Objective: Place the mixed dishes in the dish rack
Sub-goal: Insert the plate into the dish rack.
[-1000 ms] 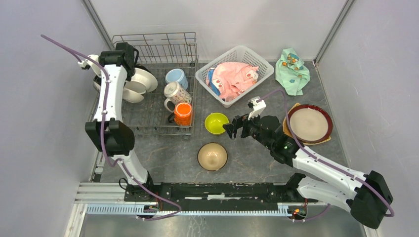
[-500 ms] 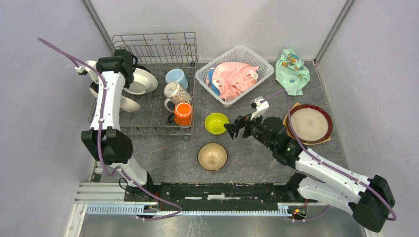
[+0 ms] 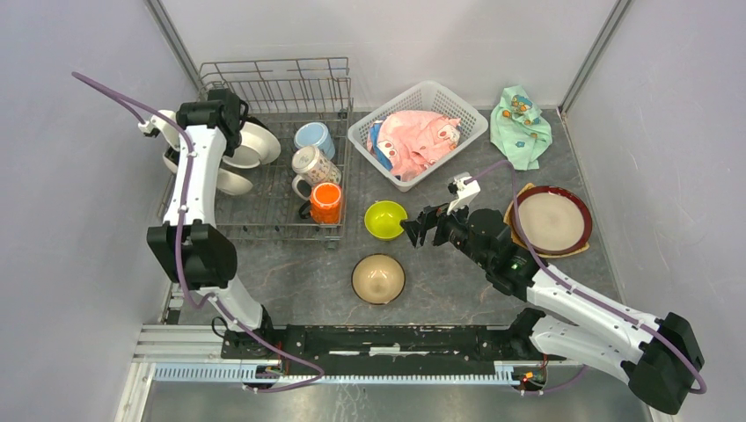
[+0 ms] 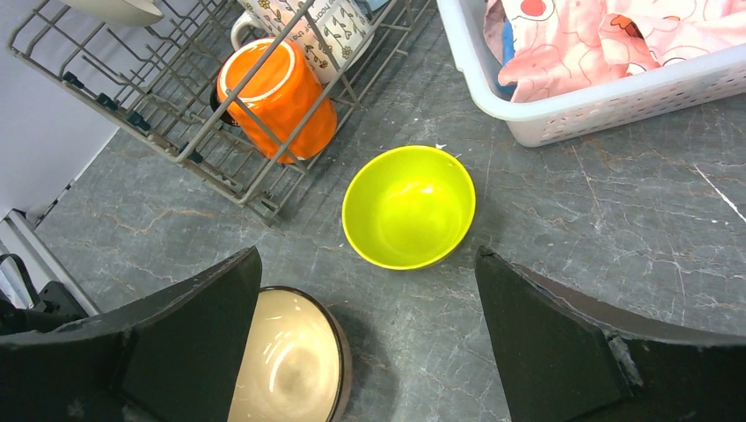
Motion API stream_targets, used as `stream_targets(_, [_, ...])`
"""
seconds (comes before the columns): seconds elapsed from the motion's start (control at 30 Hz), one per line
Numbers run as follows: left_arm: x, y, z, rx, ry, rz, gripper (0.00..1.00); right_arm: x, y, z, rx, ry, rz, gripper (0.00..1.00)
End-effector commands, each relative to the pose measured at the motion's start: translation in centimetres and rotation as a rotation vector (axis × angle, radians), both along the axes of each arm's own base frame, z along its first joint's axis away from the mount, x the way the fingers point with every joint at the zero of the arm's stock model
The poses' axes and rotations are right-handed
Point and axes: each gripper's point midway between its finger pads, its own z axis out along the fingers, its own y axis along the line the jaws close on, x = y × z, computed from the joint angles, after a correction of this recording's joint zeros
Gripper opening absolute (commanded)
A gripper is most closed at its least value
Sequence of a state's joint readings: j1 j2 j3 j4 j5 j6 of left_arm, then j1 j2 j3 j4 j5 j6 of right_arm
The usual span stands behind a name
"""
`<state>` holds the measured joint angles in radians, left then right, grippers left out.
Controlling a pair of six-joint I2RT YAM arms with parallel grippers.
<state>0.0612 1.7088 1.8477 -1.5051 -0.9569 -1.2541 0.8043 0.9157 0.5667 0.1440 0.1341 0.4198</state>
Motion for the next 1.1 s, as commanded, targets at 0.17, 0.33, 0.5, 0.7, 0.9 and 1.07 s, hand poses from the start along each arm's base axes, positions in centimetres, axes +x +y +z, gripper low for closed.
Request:
stream_targets(0.17, [2.8,0.5,0.6,0.051,-0.116,0.052,0.03,0.4,-0.5,1.4,-0.007,-0.06,-0.022,0.98])
stream_targets(0.33, [2.9,0.2,-0.4,0.049,-0.104,0.058,0.11,0.4,-0.6,1.4,-0.015,-0.064,-0.023,0.98])
stream_targets(0.5, [3.4,-0.3,-1.1,0.029,-0.118,0.064,0.19,0.5,-0.7,1.5,-0.014,-0.067,-0.031,0.98])
stream_targets(0.7, [4.8,-1.0,-1.7,0.001,-0.122,0.051,0.3,0.4,-0.7,1.3,-0.009,-0.059,-0.032,0.98])
stream_targets(0.9, [5.2,-1.8,-2.6,-0.027,-0.112,0.043,0.44,0.4,-0.7,1.4,-0.001,-0.055,-0.035,0.98])
stream_targets(1.07, [5.3,-2.0,-2.5,-0.04,-0.115,0.037,0.51,0.4,-0.8,1.3,0.004,-0.051,-0.039,0.98])
